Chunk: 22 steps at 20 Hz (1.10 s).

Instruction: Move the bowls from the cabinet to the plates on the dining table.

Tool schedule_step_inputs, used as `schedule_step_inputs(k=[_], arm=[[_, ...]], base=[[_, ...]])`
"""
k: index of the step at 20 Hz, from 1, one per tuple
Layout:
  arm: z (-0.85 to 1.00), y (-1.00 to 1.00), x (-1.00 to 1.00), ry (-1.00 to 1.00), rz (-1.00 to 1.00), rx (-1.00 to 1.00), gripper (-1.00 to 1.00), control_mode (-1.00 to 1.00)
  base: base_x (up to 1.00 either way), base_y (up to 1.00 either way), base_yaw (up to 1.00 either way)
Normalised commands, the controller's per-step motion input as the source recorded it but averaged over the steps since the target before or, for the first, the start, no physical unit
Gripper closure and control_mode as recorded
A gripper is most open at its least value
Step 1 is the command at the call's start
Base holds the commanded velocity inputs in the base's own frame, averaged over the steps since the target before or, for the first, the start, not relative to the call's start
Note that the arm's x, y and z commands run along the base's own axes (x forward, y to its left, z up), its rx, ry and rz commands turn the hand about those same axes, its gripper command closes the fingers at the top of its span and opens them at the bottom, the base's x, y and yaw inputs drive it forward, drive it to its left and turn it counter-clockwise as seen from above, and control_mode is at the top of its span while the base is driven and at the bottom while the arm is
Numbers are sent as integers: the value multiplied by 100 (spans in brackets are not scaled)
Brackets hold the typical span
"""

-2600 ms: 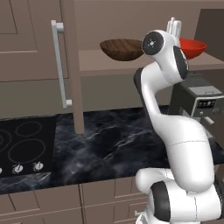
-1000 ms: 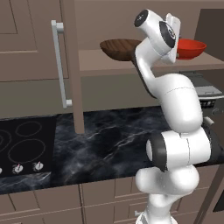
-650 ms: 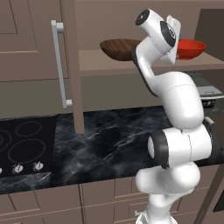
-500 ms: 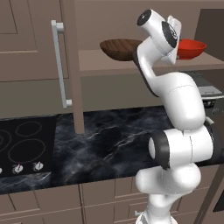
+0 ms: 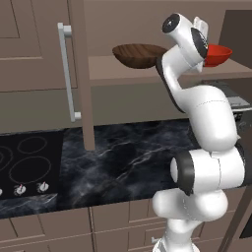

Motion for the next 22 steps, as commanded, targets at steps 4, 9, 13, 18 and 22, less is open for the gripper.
schedule_step_inputs(k=[4, 9, 13, 18, 22], arm=[[-29, -1, 14, -7, 0, 7, -100, -100], [-25, -1, 20, -3, 1, 15, -100, -100], [-15, 0, 27, -4, 1, 13, -100, -100], [-11, 0, 27, -14, 2, 8, -100, -100], [-18, 0, 26, -16, 5, 7, -100, -100]], base=[[0, 0, 0], [0, 0, 0], [0, 0, 0], [0, 0, 0], [0, 0, 0]])
